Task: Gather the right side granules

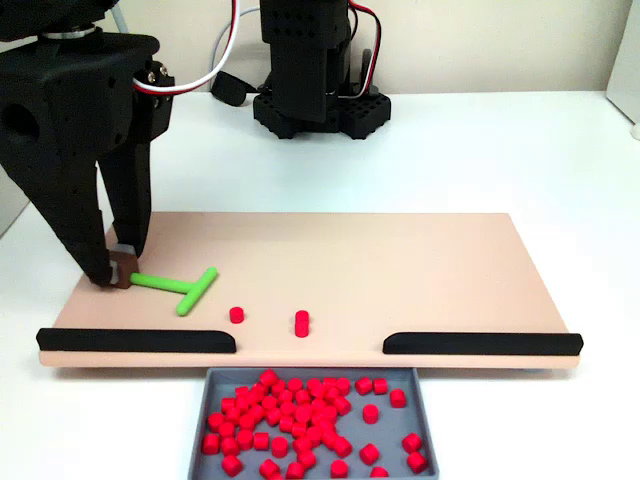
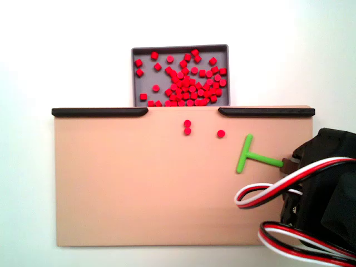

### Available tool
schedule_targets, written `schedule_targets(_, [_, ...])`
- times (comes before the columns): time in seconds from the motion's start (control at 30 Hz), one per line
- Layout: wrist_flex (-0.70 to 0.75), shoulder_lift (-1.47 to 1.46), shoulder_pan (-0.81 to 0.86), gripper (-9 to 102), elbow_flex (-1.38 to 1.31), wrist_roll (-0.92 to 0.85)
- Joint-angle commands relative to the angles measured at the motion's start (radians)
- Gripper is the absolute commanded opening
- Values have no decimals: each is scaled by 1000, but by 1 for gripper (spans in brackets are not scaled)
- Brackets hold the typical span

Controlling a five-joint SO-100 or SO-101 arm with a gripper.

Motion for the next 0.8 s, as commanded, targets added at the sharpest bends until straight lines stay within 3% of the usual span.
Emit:
schedule_targets(0.0, [-3,-5,-12,0,-32,-545])
schedule_targets(0.77, [8,-26,-112,0,-17,-442])
